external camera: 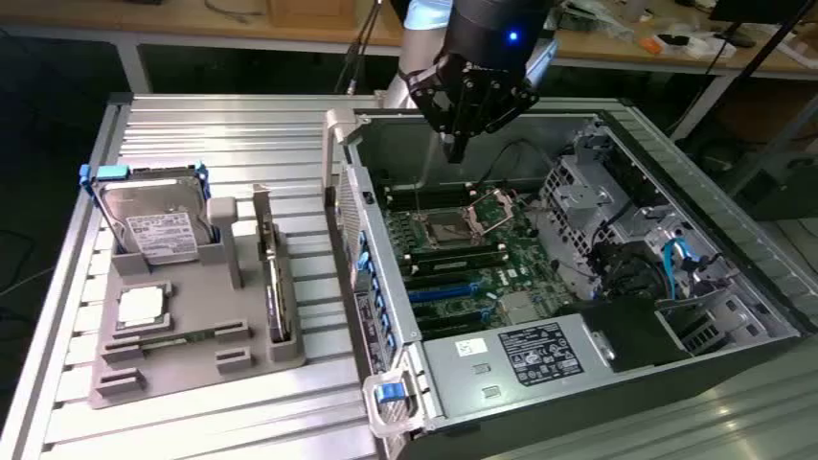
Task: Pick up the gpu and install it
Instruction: 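Reach for the gpu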
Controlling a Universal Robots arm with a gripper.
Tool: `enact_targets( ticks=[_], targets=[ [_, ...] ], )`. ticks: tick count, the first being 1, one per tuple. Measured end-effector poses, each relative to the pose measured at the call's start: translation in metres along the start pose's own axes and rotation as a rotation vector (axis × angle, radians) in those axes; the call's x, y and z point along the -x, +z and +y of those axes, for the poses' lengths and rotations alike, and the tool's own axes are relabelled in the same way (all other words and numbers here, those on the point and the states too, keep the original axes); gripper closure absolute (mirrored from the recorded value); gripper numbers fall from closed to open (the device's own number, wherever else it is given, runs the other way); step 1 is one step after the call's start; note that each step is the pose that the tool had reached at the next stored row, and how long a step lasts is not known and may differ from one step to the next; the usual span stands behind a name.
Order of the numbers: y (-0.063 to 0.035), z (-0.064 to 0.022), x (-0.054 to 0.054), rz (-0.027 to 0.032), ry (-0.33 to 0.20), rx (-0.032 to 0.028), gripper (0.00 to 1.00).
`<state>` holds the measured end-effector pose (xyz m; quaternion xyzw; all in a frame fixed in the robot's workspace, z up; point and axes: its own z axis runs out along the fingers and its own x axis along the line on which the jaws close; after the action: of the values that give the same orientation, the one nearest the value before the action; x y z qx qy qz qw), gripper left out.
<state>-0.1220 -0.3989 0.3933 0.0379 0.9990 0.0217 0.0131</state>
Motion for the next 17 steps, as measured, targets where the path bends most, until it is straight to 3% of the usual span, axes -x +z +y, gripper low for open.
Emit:
enact_targets(
  ticks=[2, 14, 17],
  targets=[
    [0.0000, 0.0000, -0.001, -0.0001, 0.000, 0.0001, 0.89],
    [-0.0009, -0.0024, -0.032, 0.0000, 0.000, 0.0000, 0.89],
    [-0.0012, -0.0034, -0.045, 0.0000, 0.000, 0.0000, 0.89]
  ],
)
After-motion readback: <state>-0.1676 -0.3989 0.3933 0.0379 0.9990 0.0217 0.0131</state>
